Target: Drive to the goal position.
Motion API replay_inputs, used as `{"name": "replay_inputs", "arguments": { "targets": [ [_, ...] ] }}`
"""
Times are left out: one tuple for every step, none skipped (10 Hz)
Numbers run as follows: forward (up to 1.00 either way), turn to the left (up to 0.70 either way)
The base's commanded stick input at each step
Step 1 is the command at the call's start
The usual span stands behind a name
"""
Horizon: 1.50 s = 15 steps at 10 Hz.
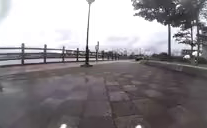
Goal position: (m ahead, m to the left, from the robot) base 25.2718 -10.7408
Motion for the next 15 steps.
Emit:
{"name": "replay_inputs", "arguments": {
  "targets": [
    [0.85,-0.21],
    [0.85,-0.04],
    [0.85,0.01],
    [0.85,0.01],
    [0.85,0.01],
    [0.85,0.01],
    [0.85,0.01],
    [0.85,0.01],
    [0.85,0.01],
    [0.85,0.01],
    [0.85,0.01],
    [0.85,0.01],
    [0.85,0.01],
    [0.85,0.01],
    [0.85,0.01]
  ]
}}
